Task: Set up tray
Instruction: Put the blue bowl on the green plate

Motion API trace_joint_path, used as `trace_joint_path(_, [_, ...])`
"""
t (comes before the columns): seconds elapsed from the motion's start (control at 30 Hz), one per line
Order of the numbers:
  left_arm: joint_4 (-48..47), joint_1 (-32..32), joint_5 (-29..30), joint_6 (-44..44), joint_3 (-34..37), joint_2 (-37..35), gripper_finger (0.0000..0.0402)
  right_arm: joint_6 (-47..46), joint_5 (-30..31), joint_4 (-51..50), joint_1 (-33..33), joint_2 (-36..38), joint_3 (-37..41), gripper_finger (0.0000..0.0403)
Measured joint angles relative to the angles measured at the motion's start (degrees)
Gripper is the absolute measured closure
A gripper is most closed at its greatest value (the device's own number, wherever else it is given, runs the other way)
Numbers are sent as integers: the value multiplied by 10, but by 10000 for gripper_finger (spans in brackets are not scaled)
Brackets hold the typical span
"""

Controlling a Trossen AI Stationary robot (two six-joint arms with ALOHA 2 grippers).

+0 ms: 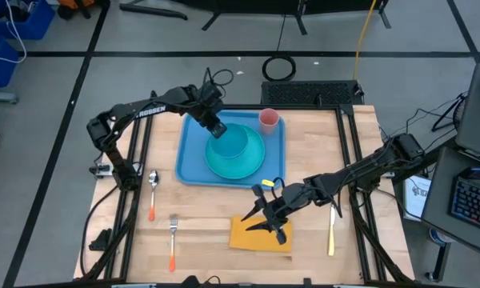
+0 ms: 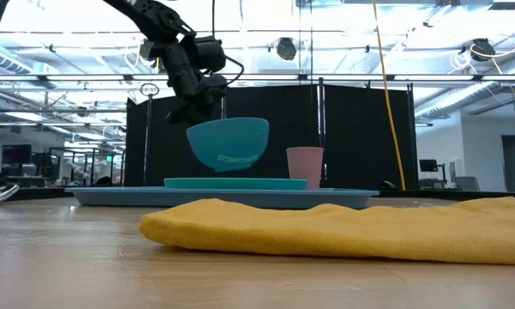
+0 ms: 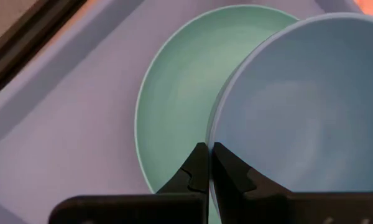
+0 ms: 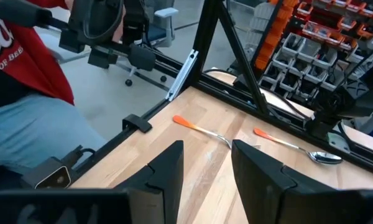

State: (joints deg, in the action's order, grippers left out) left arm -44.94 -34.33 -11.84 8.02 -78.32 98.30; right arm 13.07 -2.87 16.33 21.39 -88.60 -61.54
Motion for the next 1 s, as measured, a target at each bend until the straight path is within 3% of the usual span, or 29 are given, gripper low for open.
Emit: trace_joint_path(1.0, [31,19,-3,3,5,45,397,0,1,-2,0,0,0,275])
